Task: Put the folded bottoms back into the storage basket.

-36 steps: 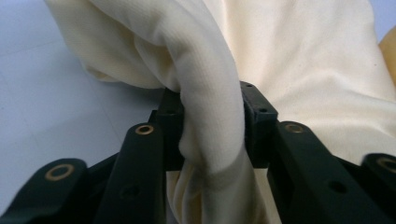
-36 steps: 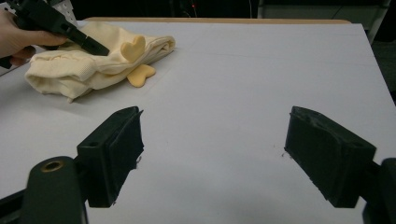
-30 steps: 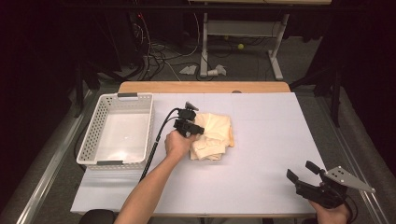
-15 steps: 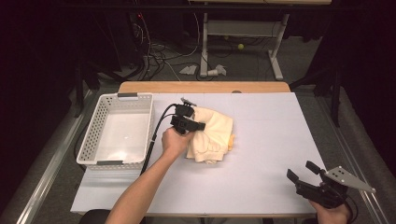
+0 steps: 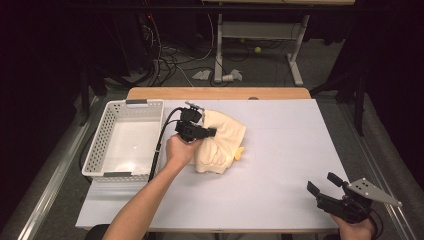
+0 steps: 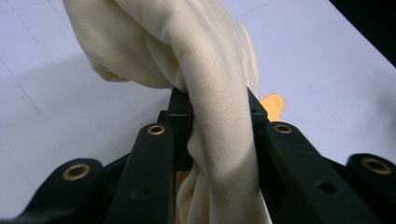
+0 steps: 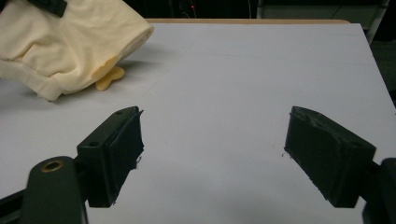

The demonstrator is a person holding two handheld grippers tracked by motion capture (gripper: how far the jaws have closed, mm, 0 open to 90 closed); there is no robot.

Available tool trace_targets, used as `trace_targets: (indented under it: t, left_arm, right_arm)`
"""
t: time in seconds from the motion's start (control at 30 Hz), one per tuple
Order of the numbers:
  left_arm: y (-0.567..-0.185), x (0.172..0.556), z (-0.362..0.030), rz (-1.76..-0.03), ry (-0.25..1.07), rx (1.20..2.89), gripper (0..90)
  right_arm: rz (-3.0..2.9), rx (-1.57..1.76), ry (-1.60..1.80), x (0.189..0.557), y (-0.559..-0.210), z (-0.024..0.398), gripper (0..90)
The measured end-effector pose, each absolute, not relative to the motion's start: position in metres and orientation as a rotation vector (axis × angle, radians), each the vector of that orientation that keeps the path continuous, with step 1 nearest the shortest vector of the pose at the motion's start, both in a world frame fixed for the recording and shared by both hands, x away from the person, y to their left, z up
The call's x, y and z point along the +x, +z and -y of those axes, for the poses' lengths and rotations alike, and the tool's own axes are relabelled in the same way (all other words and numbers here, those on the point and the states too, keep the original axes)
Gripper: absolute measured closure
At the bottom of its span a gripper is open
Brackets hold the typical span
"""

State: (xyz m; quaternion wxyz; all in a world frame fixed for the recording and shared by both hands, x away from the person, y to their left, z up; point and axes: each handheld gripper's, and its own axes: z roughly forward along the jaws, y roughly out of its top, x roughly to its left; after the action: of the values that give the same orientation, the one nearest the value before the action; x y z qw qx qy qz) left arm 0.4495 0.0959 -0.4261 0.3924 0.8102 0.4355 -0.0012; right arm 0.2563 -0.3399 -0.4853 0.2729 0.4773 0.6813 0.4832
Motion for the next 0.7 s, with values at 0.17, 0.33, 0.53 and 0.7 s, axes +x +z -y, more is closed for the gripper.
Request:
trace_targets:
  t: [0.17,0.33,0.53,0.7]
  left_arm:
    - [-0.42,0.445,-0.101,-1.097,0.007,2.048,71.3]
    - [-0.415,0.441,-0.106,-1.081,0.023,2.054,71.4]
    - [-0.408,0.435,-0.112,-1.069,0.035,2.045,71.3]
    - [-0.402,0.43,-0.118,-1.06,0.04,2.043,71.3]
  right_arm:
    - [-1.832,1.286,1.3,0.256,-0.485,0.34,19.8]
    - [-1.832,1.286,1.3,0.256,-0.485,0.34,19.8]
    - [-1.832,1.285,1.3,0.256,-0.485,0.34,19.8]
    - [-1.832,1.284,1.3,0.256,-0.485,0.34,19.8]
